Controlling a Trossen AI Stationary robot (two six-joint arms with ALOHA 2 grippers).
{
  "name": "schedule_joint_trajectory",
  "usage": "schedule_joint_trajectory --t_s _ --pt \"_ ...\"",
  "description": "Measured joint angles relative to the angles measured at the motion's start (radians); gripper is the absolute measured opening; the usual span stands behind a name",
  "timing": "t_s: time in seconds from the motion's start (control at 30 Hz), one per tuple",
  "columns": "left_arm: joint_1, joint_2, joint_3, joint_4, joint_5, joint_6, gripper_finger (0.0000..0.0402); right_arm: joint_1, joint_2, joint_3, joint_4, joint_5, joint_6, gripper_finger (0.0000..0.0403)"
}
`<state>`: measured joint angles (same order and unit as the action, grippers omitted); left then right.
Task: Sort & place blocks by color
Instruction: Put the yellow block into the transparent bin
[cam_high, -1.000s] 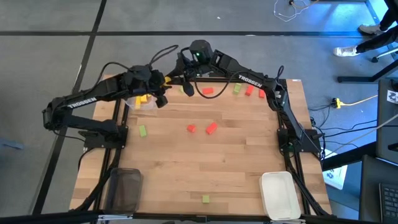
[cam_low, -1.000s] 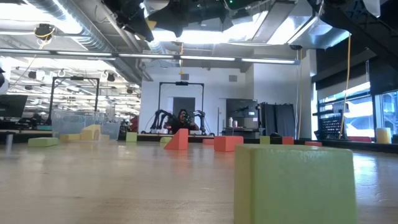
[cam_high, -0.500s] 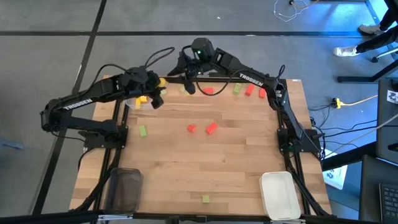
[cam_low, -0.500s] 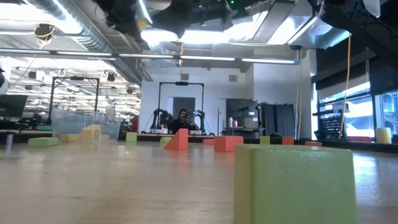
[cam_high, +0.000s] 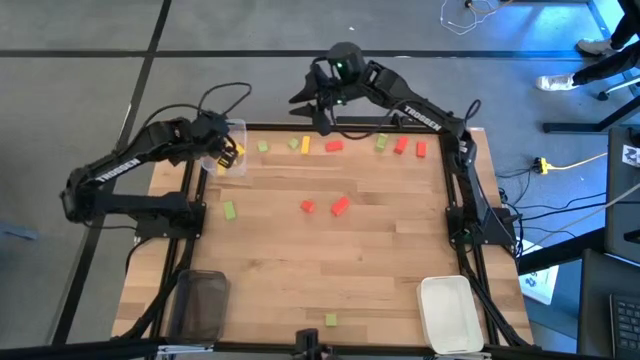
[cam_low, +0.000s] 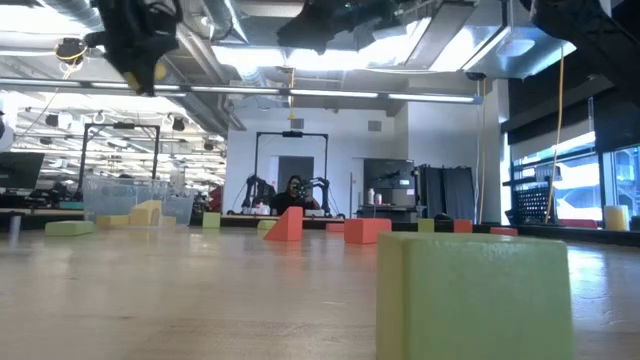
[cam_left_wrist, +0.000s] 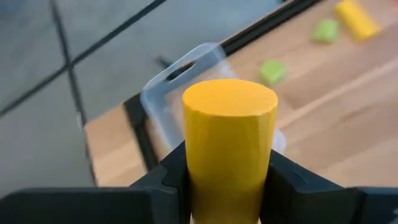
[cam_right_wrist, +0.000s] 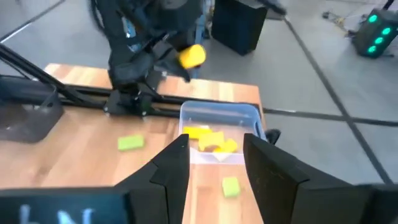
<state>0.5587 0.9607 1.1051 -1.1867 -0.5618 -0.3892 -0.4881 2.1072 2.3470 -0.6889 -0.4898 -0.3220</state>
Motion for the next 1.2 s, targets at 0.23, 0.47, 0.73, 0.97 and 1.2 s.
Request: schedule_joint_trajectory --t_s 0.23,0.47,0.73,0.97,1.2 --pt "0.088 0.001 -0.143 0.041 0.008 -0.1 0.0113 0.0 -0.004 0.0 -0.054 0.0 -0.015 0.015" --pt "0.157 0.001 -0.341 0.308 0.085 -0.117 0.0113 0.0 -0.01 0.0 -0.131 0.005 -0.082 0.015" --pt "0.243 0.003 -0.49 0.471 0.141 -0.144 0.0113 0.0 -0.044 0.0 -0.258 0.01 -0.164 0.015" --pt "0.303 0.009 -0.577 0.551 0.201 -0.155 0.0113 0.0 -0.055 0.0 -0.386 0.008 -0.204 0.015" --pt "0.332 0.009 -0.609 0.581 0.235 -0.159 0.0114 0.003 -0.055 0.0 -0.443 0.008 -0.207 0.015"
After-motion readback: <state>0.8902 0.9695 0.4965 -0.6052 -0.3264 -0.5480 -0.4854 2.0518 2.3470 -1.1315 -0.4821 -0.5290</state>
